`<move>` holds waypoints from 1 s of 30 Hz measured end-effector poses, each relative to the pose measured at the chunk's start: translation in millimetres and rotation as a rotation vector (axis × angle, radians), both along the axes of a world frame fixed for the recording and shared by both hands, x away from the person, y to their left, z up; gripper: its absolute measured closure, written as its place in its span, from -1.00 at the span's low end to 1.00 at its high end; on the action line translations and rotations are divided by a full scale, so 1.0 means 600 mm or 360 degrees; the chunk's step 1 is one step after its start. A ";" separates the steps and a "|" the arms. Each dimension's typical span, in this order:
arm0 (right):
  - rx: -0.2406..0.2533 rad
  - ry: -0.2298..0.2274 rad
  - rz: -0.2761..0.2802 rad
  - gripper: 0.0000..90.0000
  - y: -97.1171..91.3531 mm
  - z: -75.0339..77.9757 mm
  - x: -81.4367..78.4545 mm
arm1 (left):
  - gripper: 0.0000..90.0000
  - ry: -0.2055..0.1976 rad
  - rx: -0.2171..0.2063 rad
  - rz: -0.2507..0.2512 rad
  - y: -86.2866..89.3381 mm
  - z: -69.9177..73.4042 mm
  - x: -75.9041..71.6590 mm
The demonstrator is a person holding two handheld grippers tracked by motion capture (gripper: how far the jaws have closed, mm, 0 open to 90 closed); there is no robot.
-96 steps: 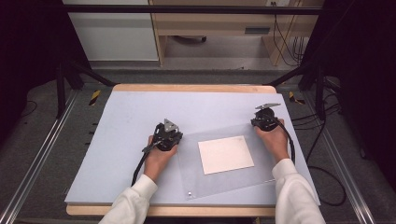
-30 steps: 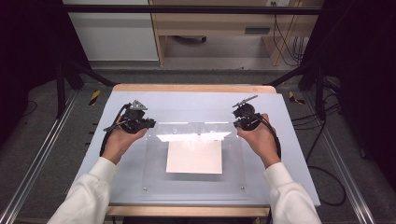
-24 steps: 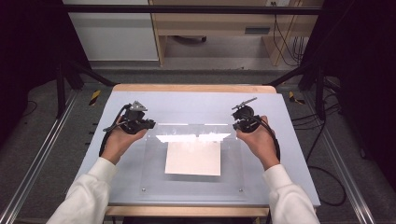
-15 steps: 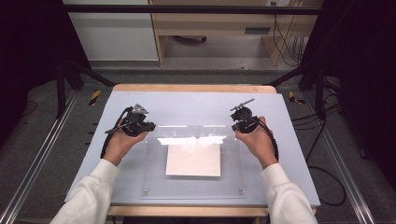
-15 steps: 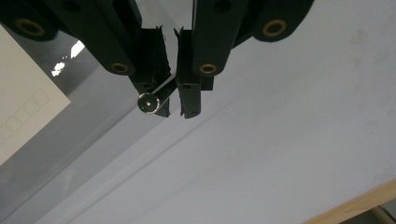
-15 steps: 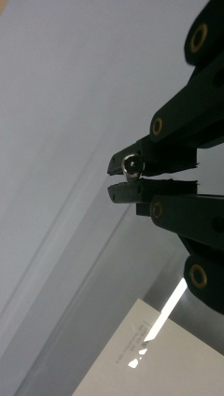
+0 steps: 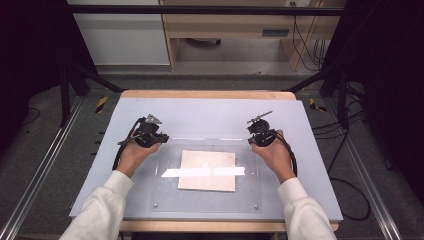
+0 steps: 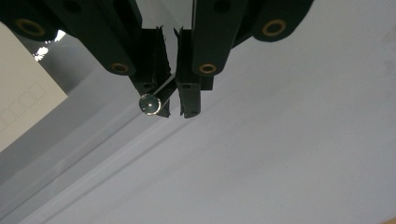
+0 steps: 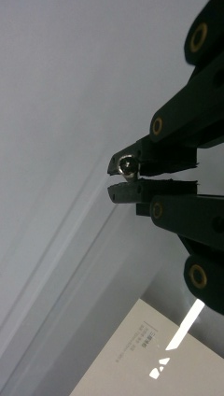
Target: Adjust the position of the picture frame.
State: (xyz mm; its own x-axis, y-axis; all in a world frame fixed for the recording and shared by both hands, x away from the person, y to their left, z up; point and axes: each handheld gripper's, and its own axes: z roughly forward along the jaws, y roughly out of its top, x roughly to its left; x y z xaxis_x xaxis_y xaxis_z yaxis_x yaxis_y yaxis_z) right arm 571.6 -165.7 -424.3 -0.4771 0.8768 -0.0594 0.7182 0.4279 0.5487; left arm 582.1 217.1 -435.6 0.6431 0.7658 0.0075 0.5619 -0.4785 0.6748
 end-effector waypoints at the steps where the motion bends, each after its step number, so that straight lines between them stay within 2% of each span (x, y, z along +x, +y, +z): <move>1: 0.0006 0.0000 0.0000 0.89 0.000 -0.002 0.000 | 0.85 0.0004 -0.0016 0.0005 -0.001 -0.004 0.001; 4: 0.0033 -0.0011 -0.0003 0.89 -0.004 -0.016 0.003 | 0.86 0.0010 -0.0020 0.0015 -0.001 -0.013 0.004; 6: 0.0037 -0.0009 -0.0006 0.89 -0.005 -0.018 0.003 | 0.86 0.0006 0.0003 0.0015 -0.001 -0.016 0.004; 16: 0.0075 0.0003 -0.0044 0.90 -0.006 -0.041 0.009 | 0.87 0.0017 -0.0028 0.0060 -0.005 -0.040 0.008; 24: 0.0088 -0.0016 -0.0041 0.90 -0.009 -0.046 0.006 | 0.87 0.0030 -0.0008 0.0073 -0.008 -0.039 0.008; 30: 0.0090 -0.0030 -0.0043 0.90 -0.009 -0.048 0.005 | 0.87 0.0016 -0.0003 0.0089 -0.009 -0.040 0.005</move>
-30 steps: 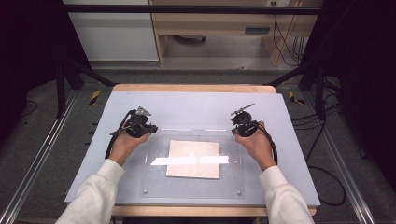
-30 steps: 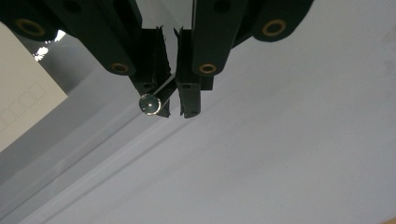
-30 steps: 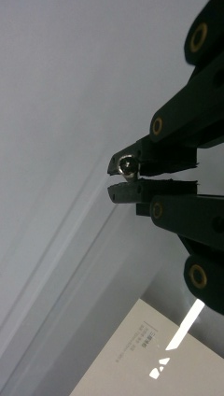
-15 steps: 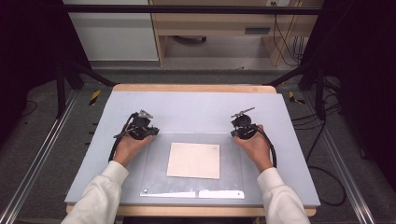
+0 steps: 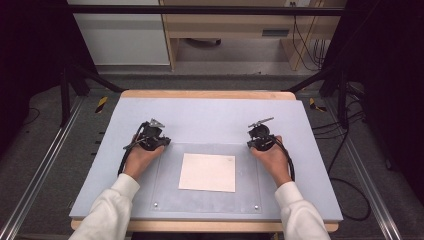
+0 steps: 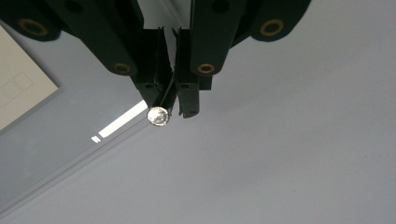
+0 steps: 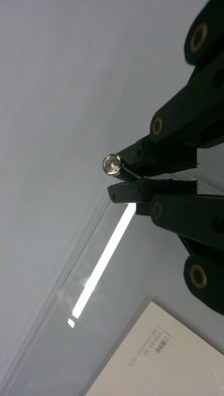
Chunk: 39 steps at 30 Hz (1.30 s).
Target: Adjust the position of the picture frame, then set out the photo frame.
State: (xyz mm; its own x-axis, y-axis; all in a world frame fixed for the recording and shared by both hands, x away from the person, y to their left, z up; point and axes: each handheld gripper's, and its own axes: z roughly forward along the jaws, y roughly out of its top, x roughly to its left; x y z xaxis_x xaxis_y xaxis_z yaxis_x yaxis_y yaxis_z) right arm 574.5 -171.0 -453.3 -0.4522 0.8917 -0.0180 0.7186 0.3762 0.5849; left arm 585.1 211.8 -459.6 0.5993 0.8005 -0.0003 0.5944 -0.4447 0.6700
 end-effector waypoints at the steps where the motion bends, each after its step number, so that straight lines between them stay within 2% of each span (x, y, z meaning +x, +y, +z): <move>1: -0.0002 -0.0004 0.0002 0.89 0.000 -0.001 0.000 | 0.87 -0.0004 -0.0005 0.0007 0.000 -0.001 -0.001; 5: 0.0022 -0.0023 0.0002 0.86 -0.002 -0.001 -0.002 | 0.87 -0.0022 0.0007 0.0015 -0.002 -0.001 -0.003; 6: 0.0032 -0.0048 0.0005 0.79 -0.003 0.001 -0.003 | 0.86 -0.0041 -0.0003 0.0023 -0.002 0.000 -0.005; 7: 0.0032 -0.0083 -0.0001 0.71 -0.004 0.005 -0.005 | 0.83 -0.0089 -0.0013 0.0025 -0.001 0.003 -0.008; 8: 0.0048 -0.0149 0.0001 0.58 -0.009 0.014 -0.012 | 0.60 -0.0129 -0.0013 0.0042 0.000 0.007 -0.011; 9: 0.0048 -0.0149 0.0001 0.58 -0.009 0.014 -0.012 | 0.60 -0.0169 -0.0010 0.0052 0.000 0.011 -0.014; 10: 0.0046 -0.0178 0.0005 0.54 -0.011 0.018 -0.016 | 0.49 -0.0213 -0.0013 0.0049 0.001 0.016 -0.018; 11: 0.0054 -0.0238 0.0020 0.42 -0.016 0.023 -0.025 | 0.28 -0.0256 -0.0006 0.0051 0.003 0.022 -0.021; 12: 0.0054 -0.0238 0.0020 0.42 -0.016 0.023 -0.025 | 0.28 -0.0294 -0.0002 0.0055 0.004 0.026 -0.025; 13: 0.0053 -0.0283 0.0018 0.34 -0.019 0.027 -0.033 | 0.05 -0.0325 -0.0016 0.0057 0.006 0.030 -0.027; 14: 0.0053 -0.0283 0.0018 0.34 -0.019 0.027 -0.033 | 0.05 -0.0342 -0.0026 0.0060 0.007 0.033 -0.029; 15: 0.0051 -0.0338 0.0011 0.21 -0.020 0.029 -0.041 | -0.15 -0.0358 -0.0046 0.0068 0.010 0.036 -0.031; 16: 0.0051 -0.0338 0.0011 0.21 -0.020 0.029 -0.041 | -0.15 -0.0361 -0.0066 0.0065 0.011 0.038 -0.032; 17: 0.0059 -0.0367 0.0013 0.15 -0.021 0.030 -0.044 | -0.23 -0.0370 -0.0091 0.0056 0.011 0.039 -0.033; 19: 0.0079 -0.0403 0.0015 0.02 -0.021 0.031 -0.049 | -0.45 -0.0372 -0.0129 0.0049 0.011 0.041 -0.035; 21: 0.0080 -0.0448 0.0010 -0.16 -0.020 0.033 -0.055 | -0.78 -0.0393 -0.0145 0.0074 0.012 0.045 -0.037; 22: 0.0089 -0.0458 0.0002 -0.20 -0.020 0.033 -0.057 | -0.81 -0.0414 -0.0129 0.0065 0.011 0.045 -0.038; 25: 0.0088 -0.0478 -0.0016 -0.26 -0.022 0.032 -0.058 | -0.82 -0.0424 -0.0124 0.0045 0.009 0.044 -0.039; 28: 0.0096 -0.0490 0.0004 -0.30 -0.025 0.030 -0.058 | -0.68 -0.0425 -0.0130 0.0023 0.006 0.045 -0.041; 29: 0.0109 -0.0501 0.0010 -0.21 -0.025 0.029 -0.058 | -0.49 -0.0422 -0.0131 0.0024 0.004 0.045 -0.042; 30: 0.0105 -0.0508 0.0013 -0.08 -0.025 0.029 -0.057 | -0.47 -0.0408 -0.0125 0.0021 0.002 0.045 -0.043; 31: 0.0105 -0.0508 0.0013 -0.08 -0.025 0.029 -0.057 | -0.47 -0.0403 -0.0127 0.0025 0.001 0.045 -0.044; 32: 0.0094 -0.0528 0.0013 0.02 -0.026 0.029 -0.058 | -0.44 -0.0419 -0.0123 0.0027 0.000 0.045 -0.044; 33: 0.0101 -0.0556 0.0018 0.17 -0.024 0.030 -0.059 | -0.31 -0.0437 -0.0115 0.0032 -0.001 0.044 -0.046; 34: 0.0101 -0.0556 0.0018 0.17 -0.024 0.030 -0.059 | -0.31 -0.0449 -0.0109 0.0045 -0.002 0.043 -0.047; 39: 0.0086 -0.0591 0.0033 0.35 -0.019 0.027 -0.060 | 0.04 -0.0482 -0.0135 0.0081 -0.001 0.036 -0.050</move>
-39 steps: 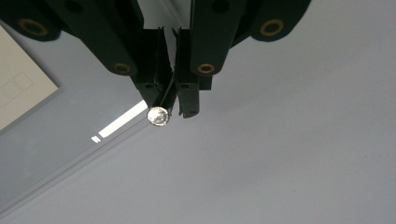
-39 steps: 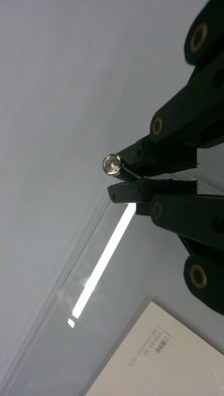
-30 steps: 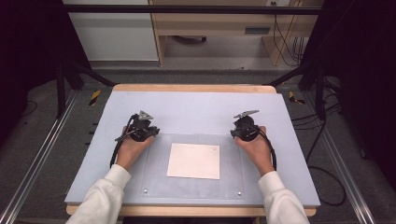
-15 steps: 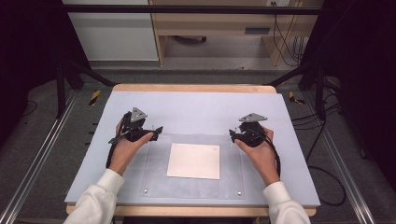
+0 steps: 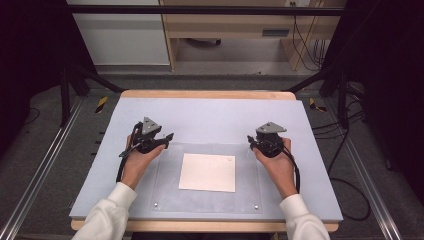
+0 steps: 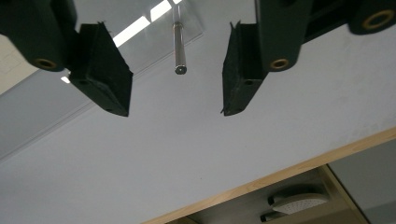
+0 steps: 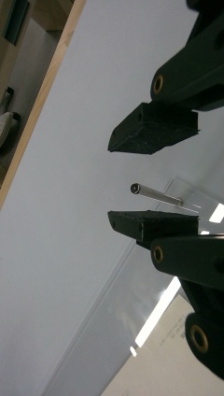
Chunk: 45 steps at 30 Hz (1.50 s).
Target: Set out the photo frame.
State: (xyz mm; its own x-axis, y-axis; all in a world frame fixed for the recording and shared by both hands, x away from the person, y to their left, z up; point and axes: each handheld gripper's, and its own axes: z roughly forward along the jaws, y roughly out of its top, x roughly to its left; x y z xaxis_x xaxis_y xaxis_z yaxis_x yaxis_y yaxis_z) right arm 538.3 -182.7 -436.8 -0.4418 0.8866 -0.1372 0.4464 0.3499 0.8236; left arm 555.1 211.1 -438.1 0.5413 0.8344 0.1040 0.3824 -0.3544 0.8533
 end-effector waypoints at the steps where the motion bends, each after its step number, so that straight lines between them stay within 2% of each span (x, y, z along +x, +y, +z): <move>1: 0.0003 0.0005 0.0000 0.47 0.001 -0.002 0.001 | 0.14 -0.0007 0.0006 0.0012 -0.001 -0.001 -0.001; 2: 0.0003 0.0005 0.0000 0.47 0.001 -0.002 0.001 | 0.14 -0.0019 0.0011 0.0026 -0.001 -0.001 -0.002; 4: -0.0004 0.0022 0.0018 0.62 0.005 -0.006 0.003 | 0.31 -0.0021 0.0002 0.0039 -0.002 -0.002 -0.002; 8: -0.0015 0.0029 0.0025 0.73 0.010 -0.008 0.003 | 0.44 0.0017 -0.0001 0.0051 -0.002 -0.008 -0.002; 11: -0.0013 0.0028 -0.0004 0.86 0.010 -0.007 0.005 | 0.54 0.0025 -0.0004 0.0065 -0.001 -0.014 -0.003; 14: -0.0002 0.0032 -0.0004 0.88 0.009 -0.007 0.006 | 0.60 0.0028 0.0002 0.0060 0.000 -0.018 -0.002; 17: -0.0002 0.0031 0.0001 0.88 0.008 -0.007 0.007 | 0.79 0.0054 0.0008 0.0054 0.000 -0.022 0.000; 19: 0.0000 0.0035 -0.0003 0.89 0.009 -0.006 0.007 | 0.84 0.0052 0.0012 0.0058 0.000 -0.022 0.000; 22: 0.0002 0.0049 -0.0013 0.89 0.010 -0.005 0.008 | 0.86 0.0064 0.0017 0.0060 0.001 -0.021 0.000; 23: 0.0003 0.0080 -0.0024 0.90 0.011 -0.002 0.010 | 0.86 0.0069 0.0023 0.0063 0.000 -0.020 0.000; 30: 0.0010 0.0172 -0.0025 0.91 0.011 0.006 0.020 | 0.88 0.0142 0.0000 0.0057 0.002 -0.015 0.006; 31: 0.0026 0.0209 -0.0032 0.91 0.010 0.009 0.023 | 0.89 0.0153 0.0005 0.0051 0.002 -0.014 0.008; 37: 0.0017 0.0293 -0.0035 0.92 0.012 0.017 0.033 | 0.89 0.0223 0.0021 0.0024 0.004 -0.007 0.018; 45: 0.0021 0.0356 -0.0027 0.92 0.011 0.021 0.044 | 0.89 0.0303 0.0065 -0.0006 0.003 0.001 0.028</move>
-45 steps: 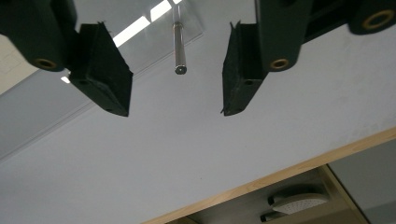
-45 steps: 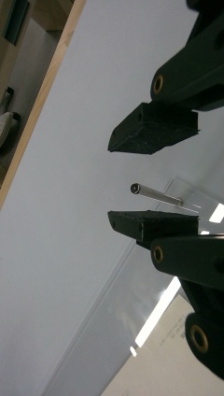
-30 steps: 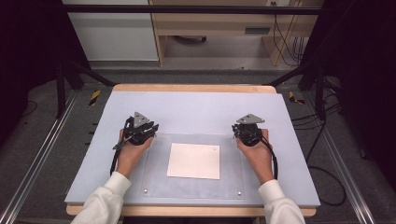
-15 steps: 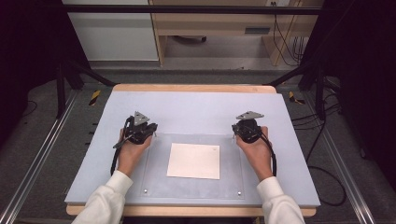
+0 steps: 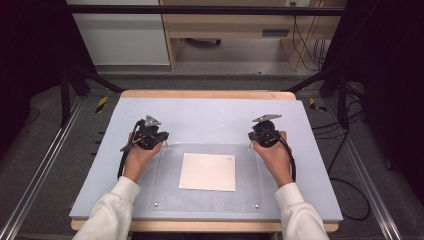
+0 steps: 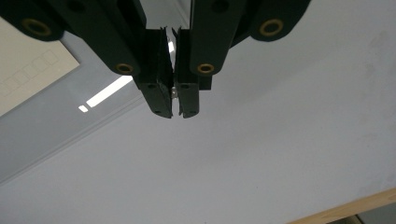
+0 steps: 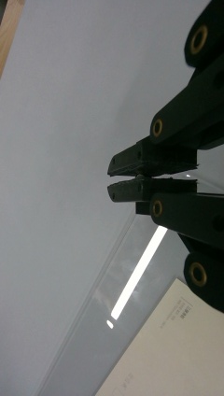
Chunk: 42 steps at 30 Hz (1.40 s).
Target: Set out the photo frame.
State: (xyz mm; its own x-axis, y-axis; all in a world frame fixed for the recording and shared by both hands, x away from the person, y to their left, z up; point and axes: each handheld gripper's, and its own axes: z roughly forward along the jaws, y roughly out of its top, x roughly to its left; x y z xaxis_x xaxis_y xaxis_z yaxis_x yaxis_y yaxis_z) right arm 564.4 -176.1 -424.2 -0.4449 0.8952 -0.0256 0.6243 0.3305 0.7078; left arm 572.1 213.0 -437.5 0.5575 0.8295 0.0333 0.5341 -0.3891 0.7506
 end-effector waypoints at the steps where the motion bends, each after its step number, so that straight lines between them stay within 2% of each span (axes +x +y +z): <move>1: -0.0011 0.0007 0.0002 0.92 0.001 0.001 0.001 | 0.89 0.0008 0.0002 -0.0004 0.000 0.001 0.001; 12: -0.0014 0.0067 0.0006 0.91 0.001 0.005 0.011 | 0.89 0.0056 -0.0002 -0.0023 0.002 0.002 0.009; 19: 0.0016 0.0091 0.0005 0.92 -0.002 0.005 0.019 | 0.89 0.0110 -0.0016 -0.0033 0.004 0.004 0.019; 23: 0.0044 0.0107 -0.0002 0.92 -0.004 0.005 0.025 | 0.89 0.0126 -0.0054 -0.0023 0.006 0.002 0.024; 31: 0.0101 0.0141 0.0013 0.91 -0.011 0.003 0.030 | 0.89 0.0143 -0.0043 -0.0030 0.006 0.003 0.028; 42: 0.0115 0.0134 0.0015 0.91 -0.013 0.003 0.031 | 0.89 0.0184 -0.0064 -0.0025 0.007 0.003 0.034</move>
